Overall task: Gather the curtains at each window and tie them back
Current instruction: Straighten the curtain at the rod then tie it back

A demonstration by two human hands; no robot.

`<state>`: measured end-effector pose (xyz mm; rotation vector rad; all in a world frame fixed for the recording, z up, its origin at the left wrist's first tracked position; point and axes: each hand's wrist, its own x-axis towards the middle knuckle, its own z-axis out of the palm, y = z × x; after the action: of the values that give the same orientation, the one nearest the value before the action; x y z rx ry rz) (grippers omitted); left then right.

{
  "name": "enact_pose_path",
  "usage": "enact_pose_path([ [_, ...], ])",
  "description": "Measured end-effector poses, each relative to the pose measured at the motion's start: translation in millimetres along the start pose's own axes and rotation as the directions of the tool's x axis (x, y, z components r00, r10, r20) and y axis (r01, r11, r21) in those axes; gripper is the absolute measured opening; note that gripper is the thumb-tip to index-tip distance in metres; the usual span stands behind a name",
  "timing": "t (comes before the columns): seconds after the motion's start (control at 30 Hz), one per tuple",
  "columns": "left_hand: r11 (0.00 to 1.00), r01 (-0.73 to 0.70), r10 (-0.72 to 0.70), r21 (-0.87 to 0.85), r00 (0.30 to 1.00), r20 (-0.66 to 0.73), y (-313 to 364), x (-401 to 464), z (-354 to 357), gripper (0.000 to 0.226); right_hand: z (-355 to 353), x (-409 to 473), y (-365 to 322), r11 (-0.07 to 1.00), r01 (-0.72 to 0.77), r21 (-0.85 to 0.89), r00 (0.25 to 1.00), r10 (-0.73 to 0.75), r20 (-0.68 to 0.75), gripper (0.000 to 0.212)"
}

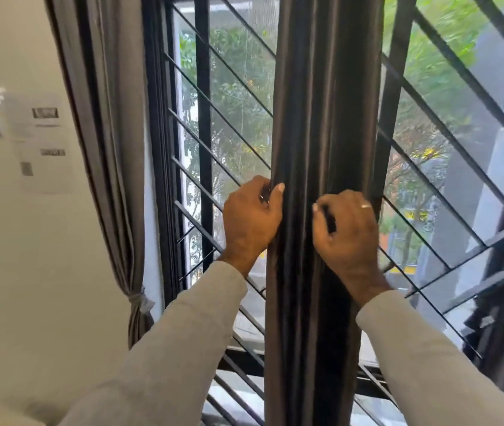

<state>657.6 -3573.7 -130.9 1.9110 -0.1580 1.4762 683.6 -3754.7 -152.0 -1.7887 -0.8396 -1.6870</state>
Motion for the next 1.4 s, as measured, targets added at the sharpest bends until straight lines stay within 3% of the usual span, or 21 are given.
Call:
enact_pose_path([
  [0.17,0.999,0.023,-0.025,0.048,0.999,0.037,-20.3,12.2,5.5,0.021,27.6,1.9,7.9,0.967,-0.173,-0.187,0.963,0.206,0.173,0.030],
  [0.3,0.999,0.030,-0.035,0.043,0.992,0.124,-28.4,23.3,11.0,0.022,40.1,2.2,6.7,0.846,-0.336,-0.413,0.872,0.445,0.202,0.048],
  [0.4,1.000,-0.015,0.016,-0.007,0.985,0.174,-29.0,23.2,11.4,0.018,40.6,1.6,4.6,0.811,-0.413,-0.414,0.823,0.527,0.213,0.034],
  [0.57,0.998,-0.036,0.048,-0.061,0.973,0.224,-35.7,25.9,16.6,0.018,34.6,-16.5,-7.1,0.928,-0.192,-0.320,0.931,0.275,0.241,0.016],
  [0.7,0.990,-0.094,0.119,-0.103,0.955,0.270,-27.2,25.6,18.2,0.018,26.5,-23.0,-11.2,0.978,-0.119,-0.168,0.930,0.170,0.327,0.016],
  [0.77,0.988,-0.147,0.152,-0.038,0.951,0.269,-20.5,22.5,15.4,0.018,18.5,-24.8,-11.7,0.978,-0.112,-0.173,0.944,0.159,0.288,0.016],
  [0.9,0.959,-0.181,0.128,0.217,0.963,0.236,-11.8,21.7,2.6,0.019,-2.2,-30.6,-13.3,0.922,-0.155,-0.356,0.979,0.193,0.073,0.013],
  [0.93,0.958,-0.182,0.128,0.222,0.963,0.236,-10.2,22.0,1.5,0.019,-4.9,-33.2,-14.1,0.926,-0.136,-0.351,0.981,0.176,0.084,0.012],
  [1.03,0.992,-0.126,0.129,-0.030,0.939,0.319,-4.9,22.7,8.7,0.020,-3.8,-35.0,-13.2,0.987,-0.027,-0.161,0.952,0.074,0.297,0.012],
  [1.13,0.975,-0.030,0.109,-0.220,0.928,0.357,-1.2,24.3,19.4,0.020,-6.0,-29.7,-6.7,0.996,-0.065,-0.059,0.937,0.081,0.339,0.014],
  [1.27,0.959,0.000,0.106,-0.285,0.928,0.357,-2.6,19.1,27.5,0.010,-11.6,-34.5,1.0,0.995,-0.088,-0.054,0.907,0.102,0.409,0.021],
  [1.4,0.961,-0.078,0.171,-0.265,0.921,0.350,3.3,16.3,27.9,0.046,-9.5,-34.4,11.6,0.998,-0.052,-0.017,0.889,0.054,0.455,0.024],
])
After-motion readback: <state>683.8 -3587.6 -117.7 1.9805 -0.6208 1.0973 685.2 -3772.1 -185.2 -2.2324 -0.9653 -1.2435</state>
